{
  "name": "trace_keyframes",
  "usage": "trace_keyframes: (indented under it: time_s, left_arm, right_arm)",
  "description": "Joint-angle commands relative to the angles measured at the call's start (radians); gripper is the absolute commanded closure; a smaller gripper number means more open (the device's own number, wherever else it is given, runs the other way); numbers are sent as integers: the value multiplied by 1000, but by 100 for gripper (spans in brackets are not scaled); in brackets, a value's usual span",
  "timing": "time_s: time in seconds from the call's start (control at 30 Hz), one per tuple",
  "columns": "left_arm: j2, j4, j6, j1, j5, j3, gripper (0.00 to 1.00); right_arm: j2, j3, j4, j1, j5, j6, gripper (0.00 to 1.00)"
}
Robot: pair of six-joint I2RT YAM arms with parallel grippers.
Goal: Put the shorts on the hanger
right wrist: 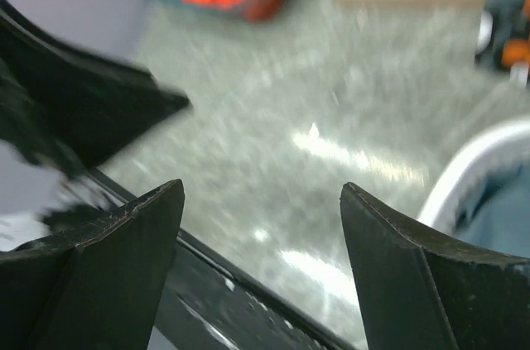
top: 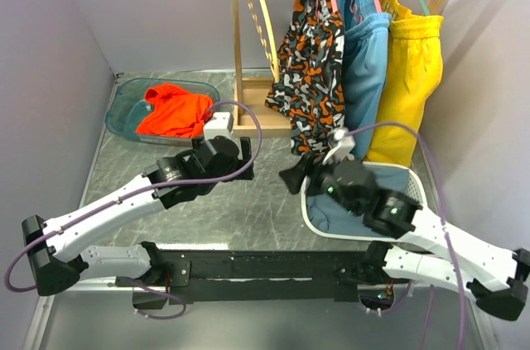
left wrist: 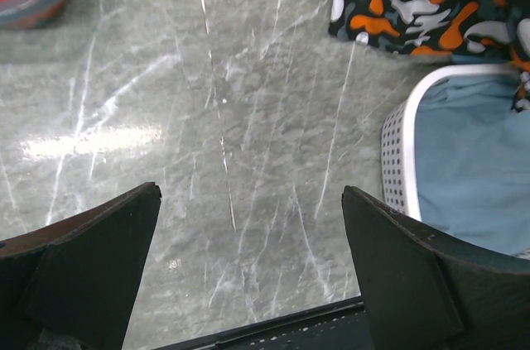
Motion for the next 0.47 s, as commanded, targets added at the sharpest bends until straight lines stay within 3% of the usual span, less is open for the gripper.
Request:
trace_keyframes:
  time_s: [0.0, 0.13, 0.43]
  left_arm:
    - [-33, 119, -18, -1, 30, -69, 4]
    - [-65, 161, -28, -1, 28, -136, 4]
    - [-96, 204, -43, -1, 27, -169, 4]
  right_arm:
    - [0, -96, 168, 88, 137, 76, 16]
    - [22, -156, 214, 98, 126, 79, 15]
    - [53, -124, 192, 97, 135, 16, 13]
